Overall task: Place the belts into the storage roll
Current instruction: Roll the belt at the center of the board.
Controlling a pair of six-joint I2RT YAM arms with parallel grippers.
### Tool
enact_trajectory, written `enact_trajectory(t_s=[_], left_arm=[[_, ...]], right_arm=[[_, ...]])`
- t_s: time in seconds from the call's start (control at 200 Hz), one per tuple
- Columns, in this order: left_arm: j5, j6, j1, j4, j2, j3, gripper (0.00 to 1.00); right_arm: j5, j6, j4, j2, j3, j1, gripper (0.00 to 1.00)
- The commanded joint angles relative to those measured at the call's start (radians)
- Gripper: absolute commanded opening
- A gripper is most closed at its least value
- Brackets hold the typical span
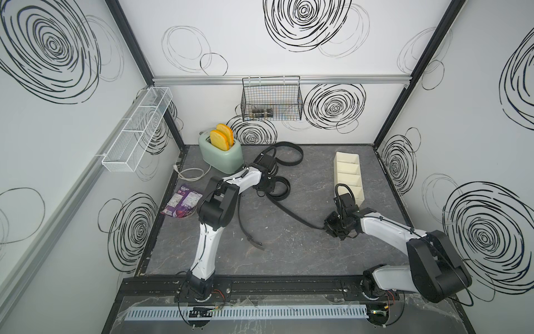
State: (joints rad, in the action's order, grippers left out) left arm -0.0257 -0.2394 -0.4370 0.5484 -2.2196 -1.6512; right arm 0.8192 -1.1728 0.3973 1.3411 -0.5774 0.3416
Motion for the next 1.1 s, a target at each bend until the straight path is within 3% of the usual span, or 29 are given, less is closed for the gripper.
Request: enact_trajectory(t_s=[0.0, 0.13, 0.22, 0.425, 0.536, 0.691, 0.951, 1.036, 1.091], left_arm=[[-0.113, 0.044, 0.018, 0.103, -0.084, 0.027, 0.23], [-0.131, 0.057, 0.024, 0.093, -0.076, 0.063, 0.13], [-0.129, 0.062, 0.027, 0.082, -0.057, 0.099, 0.0], [-0.161, 0.082, -0.006, 0.056, 0.055, 0.232, 0.0], [-0.182, 0.089, -0.05, 0.054, 0.106, 0.297, 0.0], [-0.183, 0.081, -0.125, 0.039, 0.165, 0.398, 0.0], [-0.208, 0.09, -0.235, 0.027, 0.197, 0.481, 0.0], [-0.192, 0.094, -0.25, 0.016, 0.215, 0.511, 0.0], [-0.166, 0.097, -0.259, 0.005, 0.225, 0.53, 0.0]], right_arm=[[-0.108, 0.073, 0.256, 0.015, 0.042, -0.007, 0.19], [-0.109, 0.092, 0.256, 0.004, 0.045, -0.027, 0.19], [-0.138, 0.104, 0.229, 0.011, 0.01, -0.037, 0.18], [-0.343, 0.341, 0.214, 0.168, -0.303, 0.066, 0.17], [-0.285, 0.425, 0.103, 0.256, -0.384, 0.103, 0.15], [-0.241, 0.511, -0.023, 0.352, -0.465, 0.071, 0.14], [-0.296, 0.726, 0.047, 0.644, -0.784, 0.0, 0.15], [-0.3, 0.769, 0.055, 0.738, -0.904, -0.012, 0.18], [-0.272, 0.781, 0.053, 0.794, -0.977, -0.021, 0.26]])
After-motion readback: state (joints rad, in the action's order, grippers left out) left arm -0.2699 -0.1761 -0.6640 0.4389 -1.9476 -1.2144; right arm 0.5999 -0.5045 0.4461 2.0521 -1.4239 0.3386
